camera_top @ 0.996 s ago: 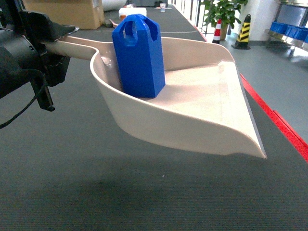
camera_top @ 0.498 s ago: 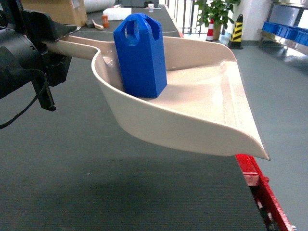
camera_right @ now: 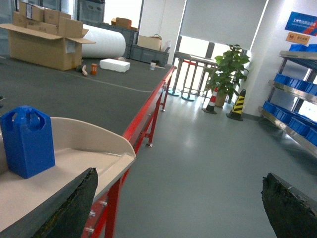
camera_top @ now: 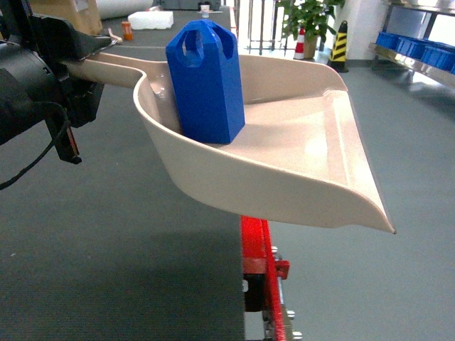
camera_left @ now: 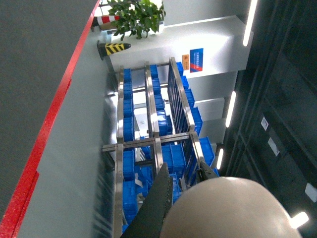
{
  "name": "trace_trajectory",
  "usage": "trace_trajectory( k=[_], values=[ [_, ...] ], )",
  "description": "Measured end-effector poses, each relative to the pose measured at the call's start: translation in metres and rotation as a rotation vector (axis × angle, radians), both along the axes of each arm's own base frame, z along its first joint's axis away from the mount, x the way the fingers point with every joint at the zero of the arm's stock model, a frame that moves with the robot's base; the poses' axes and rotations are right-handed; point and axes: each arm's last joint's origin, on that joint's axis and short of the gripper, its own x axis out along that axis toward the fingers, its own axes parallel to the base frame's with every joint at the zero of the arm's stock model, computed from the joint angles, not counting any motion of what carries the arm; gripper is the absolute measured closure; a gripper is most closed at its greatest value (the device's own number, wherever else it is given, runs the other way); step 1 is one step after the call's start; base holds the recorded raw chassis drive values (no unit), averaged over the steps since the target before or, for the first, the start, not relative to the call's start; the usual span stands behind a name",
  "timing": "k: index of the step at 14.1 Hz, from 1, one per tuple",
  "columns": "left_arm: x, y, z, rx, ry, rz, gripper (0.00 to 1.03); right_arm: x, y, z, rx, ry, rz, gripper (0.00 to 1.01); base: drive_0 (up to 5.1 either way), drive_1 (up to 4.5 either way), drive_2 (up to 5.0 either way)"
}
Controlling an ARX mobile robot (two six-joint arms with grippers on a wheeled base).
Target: Place part in tray to right shelf
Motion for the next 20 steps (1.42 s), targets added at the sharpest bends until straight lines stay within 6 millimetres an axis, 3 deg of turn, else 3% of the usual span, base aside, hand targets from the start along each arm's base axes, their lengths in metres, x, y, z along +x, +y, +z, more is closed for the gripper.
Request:
trace_trajectory(
  k=[20],
  values=[
    [0.0001, 0.0001, -0.0003, 0.001, 0.003, 0.002, 0.91, -0.0001, 0.0, 0.0, 0.0, 0.0, 0.0, 0.03, 5.0, -2.08, -2.7]
  ],
)
